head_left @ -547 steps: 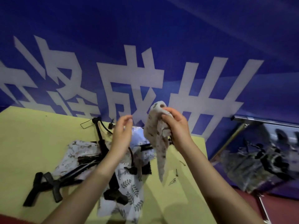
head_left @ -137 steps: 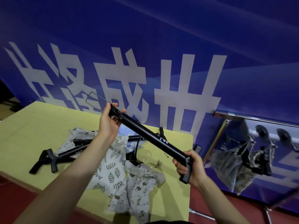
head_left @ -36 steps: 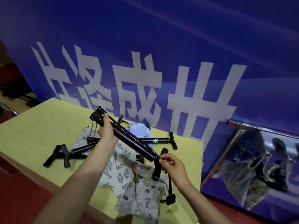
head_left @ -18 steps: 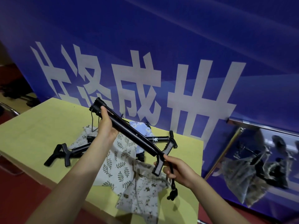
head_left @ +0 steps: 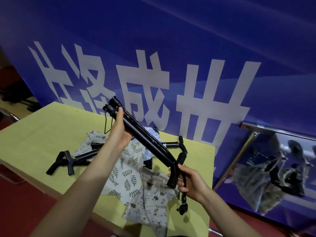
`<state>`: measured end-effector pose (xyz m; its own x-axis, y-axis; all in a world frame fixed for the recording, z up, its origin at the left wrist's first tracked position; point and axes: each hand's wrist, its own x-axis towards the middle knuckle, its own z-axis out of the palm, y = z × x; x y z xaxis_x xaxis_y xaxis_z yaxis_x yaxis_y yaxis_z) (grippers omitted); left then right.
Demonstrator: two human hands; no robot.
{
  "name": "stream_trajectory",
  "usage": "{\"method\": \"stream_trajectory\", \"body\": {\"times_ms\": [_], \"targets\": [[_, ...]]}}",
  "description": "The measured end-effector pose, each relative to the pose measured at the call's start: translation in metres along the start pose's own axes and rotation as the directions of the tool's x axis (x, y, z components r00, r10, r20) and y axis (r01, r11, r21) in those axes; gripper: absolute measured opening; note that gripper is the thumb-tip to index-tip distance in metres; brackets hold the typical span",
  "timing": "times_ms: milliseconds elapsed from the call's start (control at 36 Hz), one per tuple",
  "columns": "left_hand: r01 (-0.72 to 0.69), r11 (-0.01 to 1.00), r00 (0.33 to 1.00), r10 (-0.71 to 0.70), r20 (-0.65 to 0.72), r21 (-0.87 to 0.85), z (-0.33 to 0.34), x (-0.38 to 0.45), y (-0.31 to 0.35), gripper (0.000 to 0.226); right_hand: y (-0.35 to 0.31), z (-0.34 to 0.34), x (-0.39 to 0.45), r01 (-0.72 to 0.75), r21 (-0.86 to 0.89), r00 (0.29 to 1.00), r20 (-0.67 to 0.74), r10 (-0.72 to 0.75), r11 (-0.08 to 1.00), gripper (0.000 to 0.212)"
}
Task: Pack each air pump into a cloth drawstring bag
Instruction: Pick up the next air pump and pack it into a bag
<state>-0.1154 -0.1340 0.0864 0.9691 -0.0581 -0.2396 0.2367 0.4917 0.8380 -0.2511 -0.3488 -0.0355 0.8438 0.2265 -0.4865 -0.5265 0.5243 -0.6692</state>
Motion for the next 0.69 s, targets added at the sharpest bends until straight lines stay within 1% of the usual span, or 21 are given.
{"method": "stream_trajectory", "body": {"times_ms": [111,222,278,333,389,472,528,611,694], "targets": [[0.018,0.999,0.999,-0.017,0.031,-0.028,0.0,0.0,-0.004,0.03,0.001,-0.003,-0.002,0.012,-0.026,1.0,-0.007,-0.013,1.0,0.04],[0.03,0.999,0.998,-0.029,0.064,-0.025,0.003,0.001,-0.009,0.03,0.0,-0.005,-0.001,0.039,-0.089,0.999,-0.013,-0.04,0.995,0.045],[0.045,0.999,0.996,-0.043,0.077,-0.021,0.007,0.001,-0.01,0.032,-0.003,-0.005,-0.001,0.048,-0.086,0.999,0.006,-0.047,0.995,0.049],[0.059,0.998,0.995,-0.058,0.078,-0.014,0.009,0.002,-0.011,0.035,-0.004,-0.003,-0.003,0.057,-0.091,0.998,0.024,-0.055,0.994,0.048],[0.071,0.997,0.994,-0.069,0.086,-0.017,0.009,0.005,-0.012,0.036,-0.004,-0.001,-0.004,0.093,-0.058,0.995,0.034,-0.091,0.994,0.049],[0.079,0.997,0.99,-0.076,0.118,-0.018,0.005,0.01,-0.013,0.041,-0.005,-0.001,-0.004,0.16,-0.024,0.987,0.008,-0.16,0.987,0.046],[0.083,0.996,0.99,-0.085,0.117,0.018,-0.001,0.015,-0.016,0.046,-0.008,-0.001,-0.003,0.183,-0.041,0.982,-0.03,-0.184,0.982,0.048],[0.116,0.989,0.99,-0.123,0.064,0.096,-0.013,0.023,-0.022,0.05,-0.013,-0.004,-0.002,0.212,-0.079,0.971,-0.099,-0.22,0.974,0.051],[0.188,0.952,0.982,-0.191,-0.01,0.242,-0.027,0.029,-0.026,0.056,-0.02,-0.007,-0.003,0.253,-0.108,0.952,-0.15,-0.267,0.961,0.053]]}}
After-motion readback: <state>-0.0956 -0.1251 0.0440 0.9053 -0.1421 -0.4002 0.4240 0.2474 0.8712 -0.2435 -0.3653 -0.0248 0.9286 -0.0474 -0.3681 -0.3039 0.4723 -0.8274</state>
